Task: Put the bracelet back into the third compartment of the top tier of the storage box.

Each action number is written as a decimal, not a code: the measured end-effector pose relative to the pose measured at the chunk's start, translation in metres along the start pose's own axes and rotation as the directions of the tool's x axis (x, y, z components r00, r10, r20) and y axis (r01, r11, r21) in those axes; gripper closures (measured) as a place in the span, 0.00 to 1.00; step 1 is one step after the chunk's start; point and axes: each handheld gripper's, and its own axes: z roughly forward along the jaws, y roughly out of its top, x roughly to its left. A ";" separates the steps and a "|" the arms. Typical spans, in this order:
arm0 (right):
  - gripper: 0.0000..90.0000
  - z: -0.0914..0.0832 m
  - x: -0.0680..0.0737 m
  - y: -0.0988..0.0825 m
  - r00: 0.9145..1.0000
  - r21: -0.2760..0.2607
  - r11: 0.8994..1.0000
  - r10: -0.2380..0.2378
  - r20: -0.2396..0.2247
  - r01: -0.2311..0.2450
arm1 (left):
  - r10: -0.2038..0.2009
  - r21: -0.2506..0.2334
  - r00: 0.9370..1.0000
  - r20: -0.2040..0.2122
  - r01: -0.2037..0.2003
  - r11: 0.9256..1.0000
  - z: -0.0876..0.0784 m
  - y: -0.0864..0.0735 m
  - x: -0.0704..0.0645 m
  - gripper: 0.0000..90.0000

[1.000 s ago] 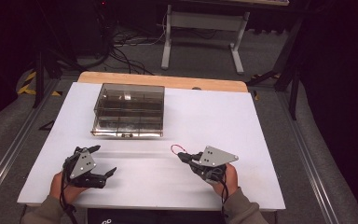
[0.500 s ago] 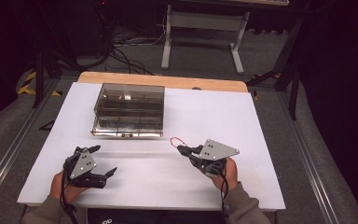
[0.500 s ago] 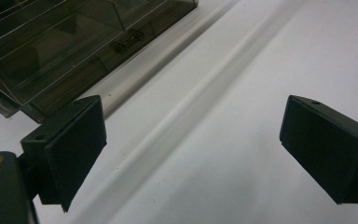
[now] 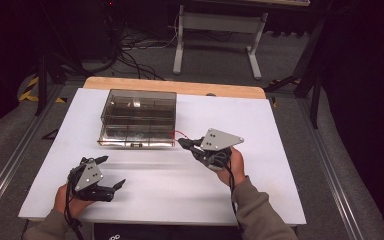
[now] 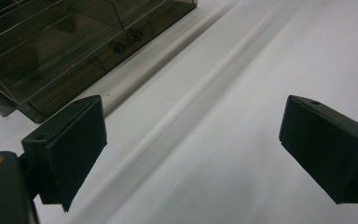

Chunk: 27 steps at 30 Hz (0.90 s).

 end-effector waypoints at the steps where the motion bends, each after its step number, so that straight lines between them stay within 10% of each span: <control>1: 1.00 0.003 0.000 0.002 1.000 0.000 1.000 -0.002 -0.007 0.002 | 0.000 0.001 1.000 0.000 0.000 1.000 0.000 0.000 0.000 0.09; 27: 1.00 0.070 -0.008 0.004 0.999 0.107 0.994 0.024 -0.034 -0.020 | 0.005 0.005 1.000 0.010 -0.005 1.000 -0.001 -0.001 0.001 0.09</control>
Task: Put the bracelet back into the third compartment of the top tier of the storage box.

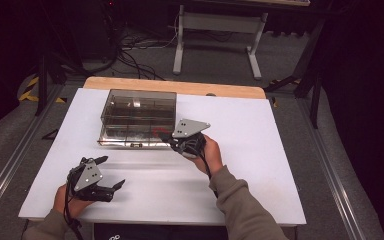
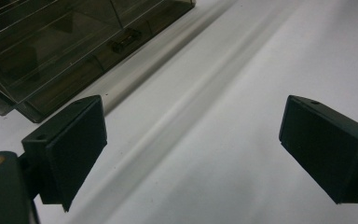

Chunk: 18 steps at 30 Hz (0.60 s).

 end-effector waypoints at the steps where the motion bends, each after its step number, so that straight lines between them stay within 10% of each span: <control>1: 1.00 0.001 -0.001 -0.001 1.000 0.003 1.000 0.005 0.002 -0.005 | 0.000 0.000 1.000 0.001 0.000 1.000 0.000 0.000 0.000 0.09; 18: 0.99 0.010 -0.004 -0.004 0.999 0.019 0.999 0.025 0.027 -0.026 | 0.005 0.005 1.000 0.000 -0.005 1.000 0.000 0.000 0.000 0.09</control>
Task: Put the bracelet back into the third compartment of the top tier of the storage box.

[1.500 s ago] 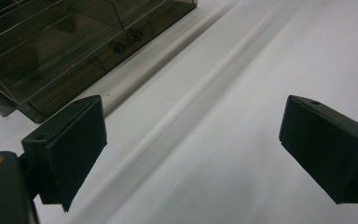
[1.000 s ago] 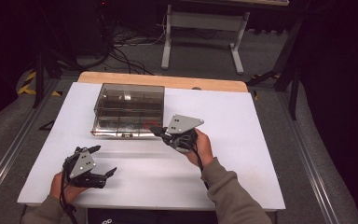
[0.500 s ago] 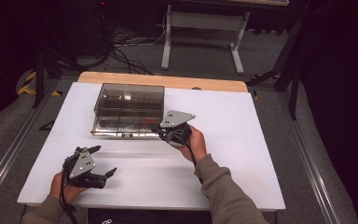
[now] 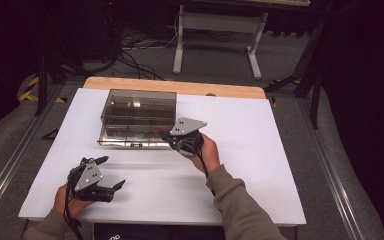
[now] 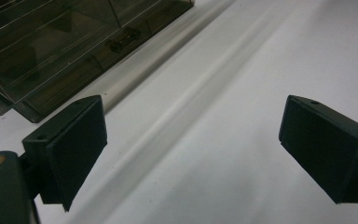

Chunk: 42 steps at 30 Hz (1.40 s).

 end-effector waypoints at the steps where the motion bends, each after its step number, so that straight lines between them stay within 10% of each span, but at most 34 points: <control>1: 0.99 0.001 0.000 0.000 1.000 0.001 1.000 0.000 0.003 0.000 | -0.003 0.001 1.000 0.003 0.003 1.000 0.000 0.000 0.000 0.09; 42: 0.83 -0.036 0.000 0.008 0.990 -0.083 0.996 0.030 0.139 -0.018 | -0.012 0.003 1.000 0.006 0.012 1.000 0.001 -0.001 0.000 0.11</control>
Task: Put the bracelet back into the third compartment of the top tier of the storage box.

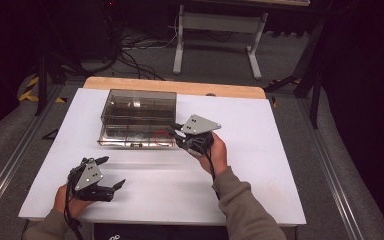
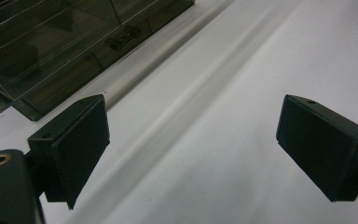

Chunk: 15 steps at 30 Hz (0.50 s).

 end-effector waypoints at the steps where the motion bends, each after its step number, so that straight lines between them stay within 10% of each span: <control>1: 0.83 -0.002 -0.001 0.000 1.000 -0.004 1.000 0.004 0.003 -0.004 | -0.001 0.000 1.000 -0.001 0.001 1.000 0.000 0.000 0.000 0.12; 15: 0.70 -0.031 -0.009 -0.008 0.995 -0.050 0.997 0.055 0.086 -0.050 | -0.007 -0.002 1.000 -0.004 0.007 1.000 0.000 0.000 0.000 0.12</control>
